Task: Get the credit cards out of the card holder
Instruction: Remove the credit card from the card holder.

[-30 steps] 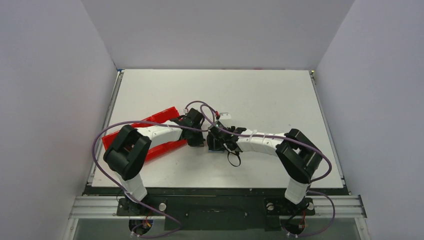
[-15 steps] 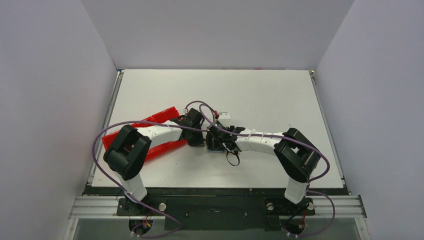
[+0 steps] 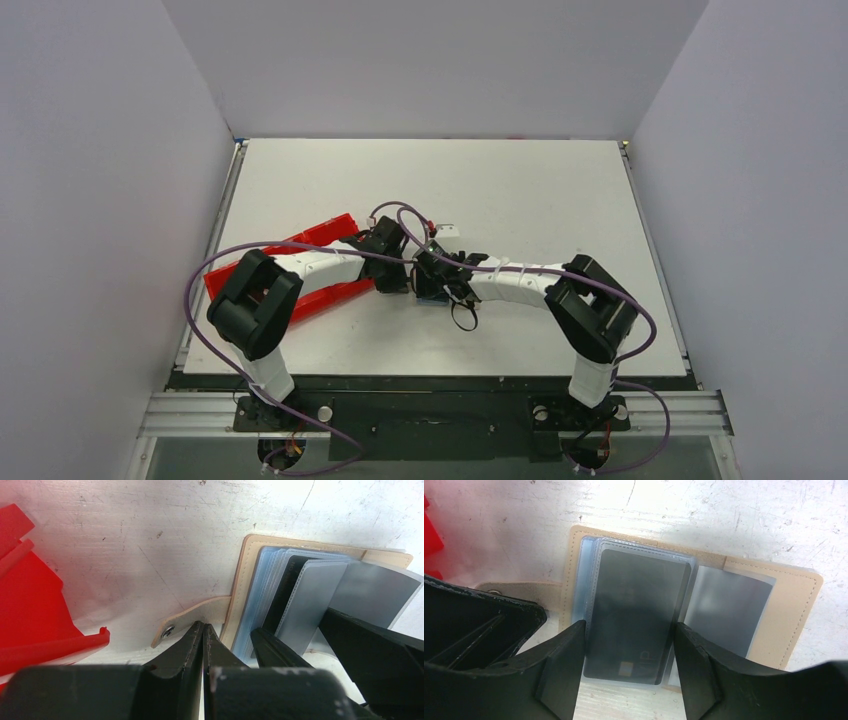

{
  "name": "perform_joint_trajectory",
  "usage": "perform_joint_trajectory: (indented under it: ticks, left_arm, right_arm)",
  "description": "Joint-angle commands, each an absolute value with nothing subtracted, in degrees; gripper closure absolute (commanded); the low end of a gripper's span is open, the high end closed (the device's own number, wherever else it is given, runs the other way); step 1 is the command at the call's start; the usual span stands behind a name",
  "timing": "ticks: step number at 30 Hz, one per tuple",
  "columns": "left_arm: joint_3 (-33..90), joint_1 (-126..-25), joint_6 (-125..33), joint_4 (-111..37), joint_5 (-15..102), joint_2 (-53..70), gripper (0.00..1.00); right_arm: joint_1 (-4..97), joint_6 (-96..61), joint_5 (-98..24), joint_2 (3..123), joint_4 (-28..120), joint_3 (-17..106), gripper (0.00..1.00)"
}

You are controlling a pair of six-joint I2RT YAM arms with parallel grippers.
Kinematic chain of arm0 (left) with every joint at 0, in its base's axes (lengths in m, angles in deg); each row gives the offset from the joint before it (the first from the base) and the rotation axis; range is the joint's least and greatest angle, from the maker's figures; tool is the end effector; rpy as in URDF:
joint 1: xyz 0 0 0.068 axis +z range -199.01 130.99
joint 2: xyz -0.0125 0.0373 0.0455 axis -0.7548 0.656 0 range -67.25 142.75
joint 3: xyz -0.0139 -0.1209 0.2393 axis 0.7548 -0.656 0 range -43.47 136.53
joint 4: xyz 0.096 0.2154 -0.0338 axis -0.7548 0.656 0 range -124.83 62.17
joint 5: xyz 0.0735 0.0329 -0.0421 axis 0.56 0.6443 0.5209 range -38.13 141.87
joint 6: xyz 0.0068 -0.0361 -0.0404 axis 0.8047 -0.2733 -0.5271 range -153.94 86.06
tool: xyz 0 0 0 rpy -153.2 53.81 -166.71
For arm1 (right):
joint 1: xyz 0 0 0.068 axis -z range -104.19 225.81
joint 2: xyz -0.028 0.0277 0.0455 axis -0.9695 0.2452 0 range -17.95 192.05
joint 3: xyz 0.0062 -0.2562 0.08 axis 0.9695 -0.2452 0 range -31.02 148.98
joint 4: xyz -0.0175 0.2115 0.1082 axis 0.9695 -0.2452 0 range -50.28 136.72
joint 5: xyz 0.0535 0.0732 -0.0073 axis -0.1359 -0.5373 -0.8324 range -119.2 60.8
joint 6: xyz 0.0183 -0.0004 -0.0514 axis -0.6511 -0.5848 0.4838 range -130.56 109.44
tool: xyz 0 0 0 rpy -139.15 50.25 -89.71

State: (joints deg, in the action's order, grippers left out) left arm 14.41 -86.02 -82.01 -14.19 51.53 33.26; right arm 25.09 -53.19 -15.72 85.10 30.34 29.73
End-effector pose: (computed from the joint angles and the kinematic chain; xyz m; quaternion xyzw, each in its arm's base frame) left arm 0.2550 -0.1925 0.1650 -0.0930 0.9685 -0.1584 0.1684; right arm 0.2210 0.2568 0.1690 -0.0358 0.9561 0.1174 0.2661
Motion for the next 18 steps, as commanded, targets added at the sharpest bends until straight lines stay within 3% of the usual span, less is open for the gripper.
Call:
perform_joint_trajectory:
  ticks: [1, 4, 7, 9, 13, 18]
  left_arm:
    - [15.55, -85.77, -82.28, -14.34, 51.87, 34.53, 1.0]
    - [15.62, -85.81, -82.28, -14.19, 51.87, 34.48, 1.0]
    - [15.58, -85.81, -82.4, -14.23, 51.87, 34.53, 1.0]
    - [15.43, -85.81, -82.46, -14.17, 51.87, 34.46, 1.0]
    - [15.38, -85.82, -82.42, -14.05, 51.87, 34.23, 1.0]
    - [15.62, -85.82, -82.25, -13.75, 51.87, 33.83, 1.0]
  right_arm:
    - [24.75, -52.7, -15.25, 86.31, 29.36, 30.47, 0.47]
    - [25.09, -53.02, -15.97, 85.45, 30.02, 29.09, 0.61]
    - [26.51, -53.66, -18.24, 83.65, 32.1, 27.71, 0.82]
    - [27.62, -54.04, -20.28, 82.63, 34.01, 26.12, 0.88]
    - [29.71, -54.9, -24.85, 80.22, 38.2, 22.47, 0.92]
    - [31.97, -56.48, -30.75, 77.39, 44.04, 19.1, 0.84]
